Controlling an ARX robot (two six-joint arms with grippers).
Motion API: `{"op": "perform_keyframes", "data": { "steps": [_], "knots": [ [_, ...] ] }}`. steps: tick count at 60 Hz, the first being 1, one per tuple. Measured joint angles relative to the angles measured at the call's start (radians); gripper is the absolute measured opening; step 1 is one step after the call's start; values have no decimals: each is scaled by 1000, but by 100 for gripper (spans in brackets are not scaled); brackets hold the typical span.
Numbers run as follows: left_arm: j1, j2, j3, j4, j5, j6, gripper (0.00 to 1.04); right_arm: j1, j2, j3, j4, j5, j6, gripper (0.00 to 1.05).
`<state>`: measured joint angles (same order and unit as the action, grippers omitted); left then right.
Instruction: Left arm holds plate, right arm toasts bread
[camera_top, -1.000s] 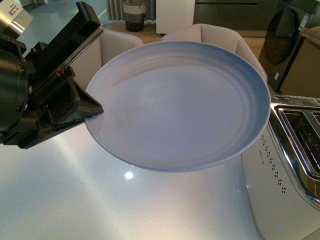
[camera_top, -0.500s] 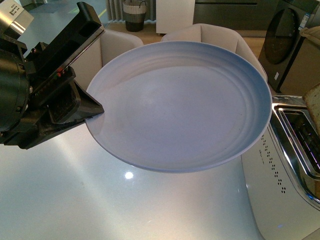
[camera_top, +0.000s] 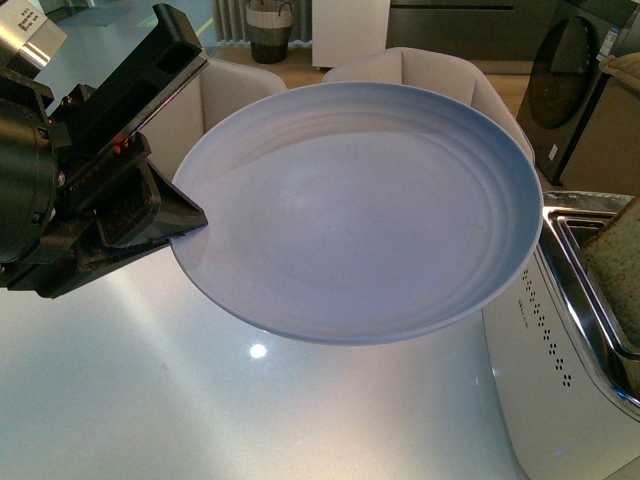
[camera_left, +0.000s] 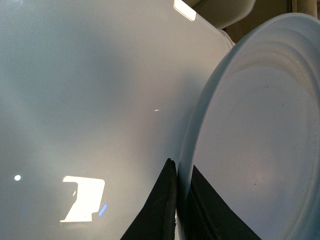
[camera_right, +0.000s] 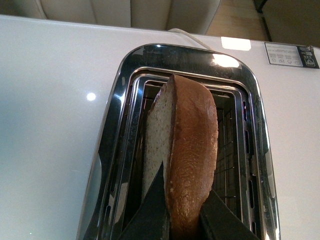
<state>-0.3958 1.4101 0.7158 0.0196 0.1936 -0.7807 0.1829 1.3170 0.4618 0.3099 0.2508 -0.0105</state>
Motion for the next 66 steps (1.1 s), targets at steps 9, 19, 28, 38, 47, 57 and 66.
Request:
{"op": "perform_keyframes", "data": {
  "steps": [9, 19, 28, 38, 47, 57, 66],
  "knots": [
    [0, 0, 0, 0, 0, 0, 3, -2, 24, -13, 26, -14, 21, 6],
    [0, 0, 0, 0, 0, 0, 3, -6, 24, -38, 21, -36, 35, 33],
    [0, 0, 0, 0, 0, 0, 3, -13, -15, -63, 0, -50, 42, 54],
    [0, 0, 0, 0, 0, 0, 3, -34, -156, -87, -41, -74, 55, 79],
    [0, 0, 0, 0, 0, 0, 3, -76, -385, -127, -133, -120, 81, 97],
    [0, 0, 0, 0, 0, 0, 3, -125, -659, -149, -243, -117, 82, 96],
    [-1, 0, 0, 0, 1, 0, 3, -146, -686, -180, -165, -178, 69, 91]
  ]
}}
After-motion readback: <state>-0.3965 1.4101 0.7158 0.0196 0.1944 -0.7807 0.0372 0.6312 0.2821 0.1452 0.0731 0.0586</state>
